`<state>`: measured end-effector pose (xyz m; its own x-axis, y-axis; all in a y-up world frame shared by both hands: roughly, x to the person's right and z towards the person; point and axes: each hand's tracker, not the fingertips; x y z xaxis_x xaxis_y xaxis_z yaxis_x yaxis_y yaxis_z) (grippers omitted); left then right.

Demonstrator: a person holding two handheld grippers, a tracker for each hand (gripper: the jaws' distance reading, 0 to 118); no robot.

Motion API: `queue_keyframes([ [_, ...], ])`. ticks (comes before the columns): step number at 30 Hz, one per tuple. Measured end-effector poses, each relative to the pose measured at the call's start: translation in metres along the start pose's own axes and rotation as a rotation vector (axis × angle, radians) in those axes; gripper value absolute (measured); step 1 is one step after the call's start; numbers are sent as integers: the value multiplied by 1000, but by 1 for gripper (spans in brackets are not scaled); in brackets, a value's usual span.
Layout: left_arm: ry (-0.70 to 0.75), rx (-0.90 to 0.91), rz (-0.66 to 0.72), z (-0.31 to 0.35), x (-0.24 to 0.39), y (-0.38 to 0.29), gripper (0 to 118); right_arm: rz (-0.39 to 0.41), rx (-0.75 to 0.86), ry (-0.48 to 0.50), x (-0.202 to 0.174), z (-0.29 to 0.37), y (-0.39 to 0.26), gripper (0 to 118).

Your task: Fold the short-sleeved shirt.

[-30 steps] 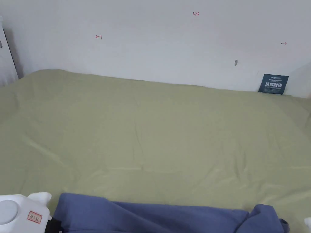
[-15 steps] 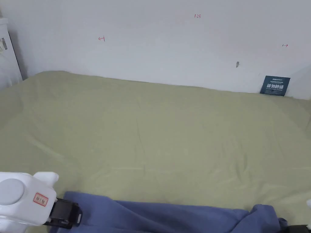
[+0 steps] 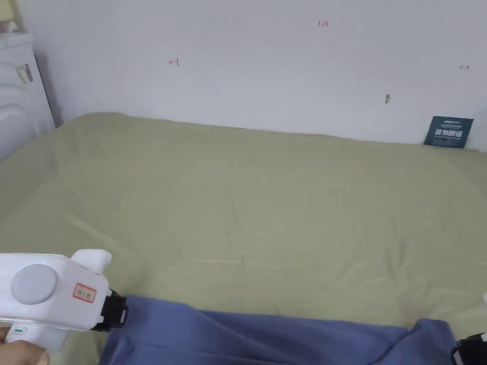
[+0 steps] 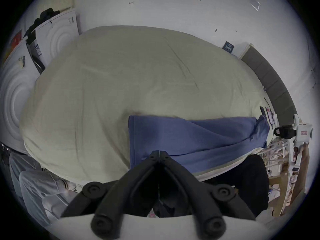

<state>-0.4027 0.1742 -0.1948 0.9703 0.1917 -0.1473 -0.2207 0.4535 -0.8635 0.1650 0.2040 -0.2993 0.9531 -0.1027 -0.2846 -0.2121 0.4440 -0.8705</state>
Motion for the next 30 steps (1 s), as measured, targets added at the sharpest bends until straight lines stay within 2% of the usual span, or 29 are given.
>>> queue_keyframes([
  [3,-165,3,68,-13,-46,7,0,2,-9,16,-3,-2,1,0],
  [5,-219,34,98,-22,-68,8,0,14,-13,14,-5,-2,0,0],
  [7,-390,-8,110,-35,-89,1,0,14,-15,19,-5,-4,1,0],
  [9,-480,-34,147,-46,-93,-6,1,14,-14,28,-5,-6,0,0],
  [11,-502,-31,219,-56,-103,-14,14,8,-21,26,-6,-9,0,0],
  [12,-515,-15,254,-59,-99,-12,25,9,-23,33,-6,-10,-1,0],
  [14,-548,-22,307,-62,-107,-15,89,5,-33,43,-7,-12,-2,0],
  [15,-548,-9,329,-65,-109,-17,111,8,-40,47,-7,-14,-2,0],
  [16,-548,-17,336,-69,-107,-15,116,13,-45,46,-8,-15,-2,0],
  [18,-570,-49,319,-72,-106,-19,115,20,-51,43,-8,-17,-4,0],
  [21,-524,-95,314,-83,-105,-21,115,21,-60,53,-9,-20,-5,0],
  [27,-588,-41,332,-85,-100,-26,114,3,-74,92,-11,-28,-8,0],
  [28,-646,-26,361,-88,-101,-28,105,0,-75,96,-11,-30,-8,0],
  [29,-714,-26,409,-90,-99,-31,80,-1,-77,98,-11,-32,-9,0],
  [30,-737,-41,423,-94,-96,-34,37,-2,-80,96,-11,-34,-9,0],
])
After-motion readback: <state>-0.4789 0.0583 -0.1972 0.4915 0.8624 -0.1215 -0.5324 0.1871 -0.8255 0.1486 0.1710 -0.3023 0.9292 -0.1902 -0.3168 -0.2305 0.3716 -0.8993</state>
